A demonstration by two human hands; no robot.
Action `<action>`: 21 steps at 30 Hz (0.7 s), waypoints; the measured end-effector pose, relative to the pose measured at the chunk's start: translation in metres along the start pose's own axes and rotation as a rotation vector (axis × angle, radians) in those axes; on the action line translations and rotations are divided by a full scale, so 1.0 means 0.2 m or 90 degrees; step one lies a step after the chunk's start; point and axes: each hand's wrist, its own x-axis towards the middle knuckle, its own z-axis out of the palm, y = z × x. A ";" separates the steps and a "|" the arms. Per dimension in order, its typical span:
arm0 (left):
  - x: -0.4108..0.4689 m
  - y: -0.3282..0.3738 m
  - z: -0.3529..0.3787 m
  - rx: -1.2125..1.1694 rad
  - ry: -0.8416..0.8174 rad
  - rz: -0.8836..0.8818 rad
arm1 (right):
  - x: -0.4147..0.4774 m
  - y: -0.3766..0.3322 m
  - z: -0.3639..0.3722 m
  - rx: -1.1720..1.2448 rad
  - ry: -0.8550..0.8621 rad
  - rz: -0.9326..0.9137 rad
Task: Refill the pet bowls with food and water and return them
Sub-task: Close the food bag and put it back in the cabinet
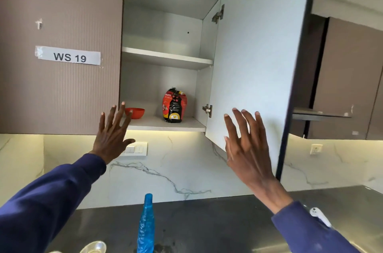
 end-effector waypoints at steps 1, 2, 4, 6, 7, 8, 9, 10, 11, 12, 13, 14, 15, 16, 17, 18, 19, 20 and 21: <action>-0.01 0.04 -0.01 0.001 -0.005 -0.001 | -0.01 0.05 -0.03 -0.011 0.013 0.007; -0.01 0.08 -0.03 0.000 -0.012 -0.005 | -0.01 0.10 -0.07 -0.020 0.021 0.025; -0.02 0.13 -0.06 0.001 -0.019 -0.012 | 0.01 0.21 -0.10 -0.036 0.011 0.101; -0.03 0.16 -0.09 0.005 -0.022 -0.017 | 0.03 0.27 -0.10 -0.014 -0.027 0.187; -0.03 0.17 -0.11 0.006 -0.019 -0.019 | 0.03 0.28 -0.09 0.005 -0.042 0.213; -0.03 0.17 -0.12 0.012 -0.015 -0.018 | 0.03 0.28 -0.07 0.019 -0.051 0.227; -0.03 0.16 -0.13 0.022 -0.010 -0.016 | 0.04 0.27 -0.05 0.031 -0.055 0.236; -0.03 0.15 -0.15 0.031 -0.005 -0.014 | 0.04 0.25 -0.04 0.043 -0.051 0.241; -0.03 0.13 -0.15 0.034 0.004 -0.012 | 0.05 0.23 -0.03 0.058 -0.045 0.244; -0.03 0.11 -0.16 0.035 0.007 -0.013 | 0.07 0.20 -0.03 0.075 -0.037 0.241; -0.02 0.08 -0.17 0.037 0.001 -0.019 | 0.08 0.15 -0.04 0.091 -0.029 0.229; -0.02 0.05 -0.18 0.037 -0.009 -0.029 | 0.09 0.10 -0.05 0.109 -0.018 0.206; -0.01 0.02 -0.18 0.035 -0.015 -0.040 | 0.10 0.04 -0.06 0.132 0.001 0.173; 0.00 -0.01 -0.17 0.030 -0.018 -0.051 | 0.11 -0.02 -0.07 0.169 0.025 0.134; 0.00 -0.05 -0.17 0.029 -0.024 -0.062 | 0.13 -0.09 -0.07 0.218 0.052 0.092; 0.01 -0.07 -0.16 0.028 -0.032 -0.070 | 0.16 -0.15 -0.07 0.270 0.071 0.050; 0.01 -0.10 -0.15 0.028 -0.036 -0.074 | 0.19 -0.22 -0.06 0.325 0.079 0.007; 0.01 -0.14 -0.14 0.030 -0.033 -0.075 | 0.23 -0.29 -0.03 0.376 0.074 -0.033; 0.01 -0.17 -0.13 0.030 -0.026 -0.074 | 0.27 -0.35 0.00 0.418 0.056 -0.067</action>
